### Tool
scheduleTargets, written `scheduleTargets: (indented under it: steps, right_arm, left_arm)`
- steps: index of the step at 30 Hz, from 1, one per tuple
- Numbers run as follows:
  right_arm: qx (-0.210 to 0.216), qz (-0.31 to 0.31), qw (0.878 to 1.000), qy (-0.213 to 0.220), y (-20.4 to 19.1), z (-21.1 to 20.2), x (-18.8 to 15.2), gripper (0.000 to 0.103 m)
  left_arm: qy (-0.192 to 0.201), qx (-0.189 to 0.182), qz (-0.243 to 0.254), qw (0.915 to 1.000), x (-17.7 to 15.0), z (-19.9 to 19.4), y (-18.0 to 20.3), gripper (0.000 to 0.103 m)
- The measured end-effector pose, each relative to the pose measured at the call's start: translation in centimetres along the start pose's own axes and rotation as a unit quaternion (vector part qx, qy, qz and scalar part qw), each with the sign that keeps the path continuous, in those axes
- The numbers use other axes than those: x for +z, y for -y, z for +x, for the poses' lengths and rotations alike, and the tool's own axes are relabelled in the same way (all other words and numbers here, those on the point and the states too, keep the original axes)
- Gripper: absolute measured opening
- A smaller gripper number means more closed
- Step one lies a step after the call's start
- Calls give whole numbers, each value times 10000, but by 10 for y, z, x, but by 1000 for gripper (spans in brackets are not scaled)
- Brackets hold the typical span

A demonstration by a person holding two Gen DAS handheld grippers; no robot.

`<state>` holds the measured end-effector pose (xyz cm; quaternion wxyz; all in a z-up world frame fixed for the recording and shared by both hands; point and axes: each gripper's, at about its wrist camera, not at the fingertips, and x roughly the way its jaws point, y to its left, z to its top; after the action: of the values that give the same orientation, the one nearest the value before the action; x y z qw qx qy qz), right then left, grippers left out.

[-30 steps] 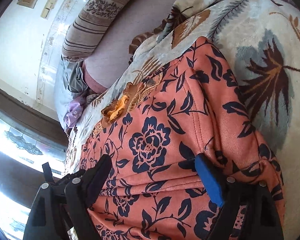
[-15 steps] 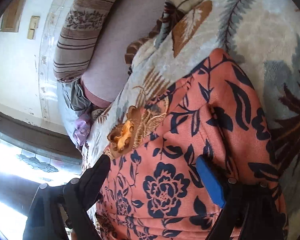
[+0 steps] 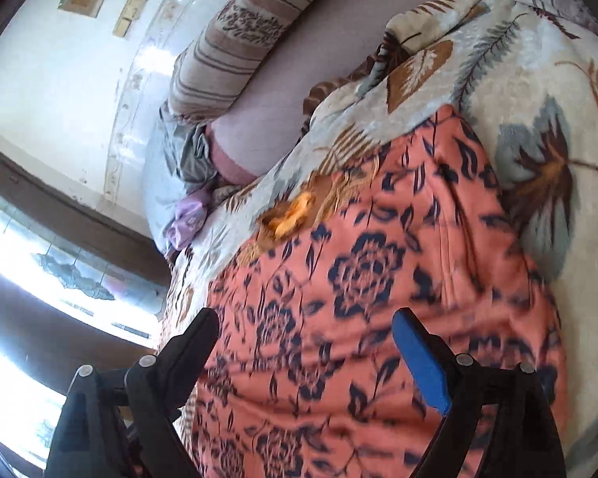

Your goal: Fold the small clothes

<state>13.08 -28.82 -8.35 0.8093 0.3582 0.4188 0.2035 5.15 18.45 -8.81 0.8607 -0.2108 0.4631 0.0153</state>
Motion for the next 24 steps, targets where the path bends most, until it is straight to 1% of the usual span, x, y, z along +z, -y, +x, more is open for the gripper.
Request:
scheduleTargets:
  steps: [3, 5, 7, 9, 12, 15, 16, 18, 20, 22, 24]
  right_arm:
    - [-75, -5, 9998, -197, -2, -21, -55, 90]
    - [-185, -48, 9996, -225, -4, -33, -86, 90]
    - [-202, -57, 9992, -331, -5, -41, -111, 90]
    - [-194, 3, 9990, -406, -6, -45, -128, 90]
    - [51, 200, 9987, -468, -10, -49, -141, 90]
    - [100, 142, 9987, -487, -13, -49, -148, 91]
    - [27, 162, 9983, -561, -11, -44, -148, 91]
    - [-438, 428, 9952, -759, 4, -32, -149, 91]
    - [-279, 702, 9951, -640, 9, -39, -146, 91]
    - [-324, 560, 9968, -477, 0, -50, -142, 91]
    - [-266, 407, 9982, -360, -5, -57, -141, 91]
  left_arm:
    - [-15, -151, 93, 9998, -28, -20, 3, 91]
    - [1, -228, 148, 9996, -42, -33, 6, 91]
    - [15, -283, 197, 9994, -53, -42, 9, 91]
    - [-34, -312, 221, 9993, -62, -48, 12, 91]
    - [-81, -407, 177, 9990, -73, -54, 15, 91]
    - [-82, -463, 209, 9987, -80, -58, 18, 91]
    - [-121, -452, 207, 9987, -82, -58, 19, 91]
    - [-248, -426, 177, 9986, -83, -56, 18, 91]
    - [-182, -429, 125, 9988, -84, -61, 16, 91]
    - [-6, -369, 127, 9992, -83, -68, 12, 91]
    - [51, -304, 102, 9995, -81, -71, 7, 91]
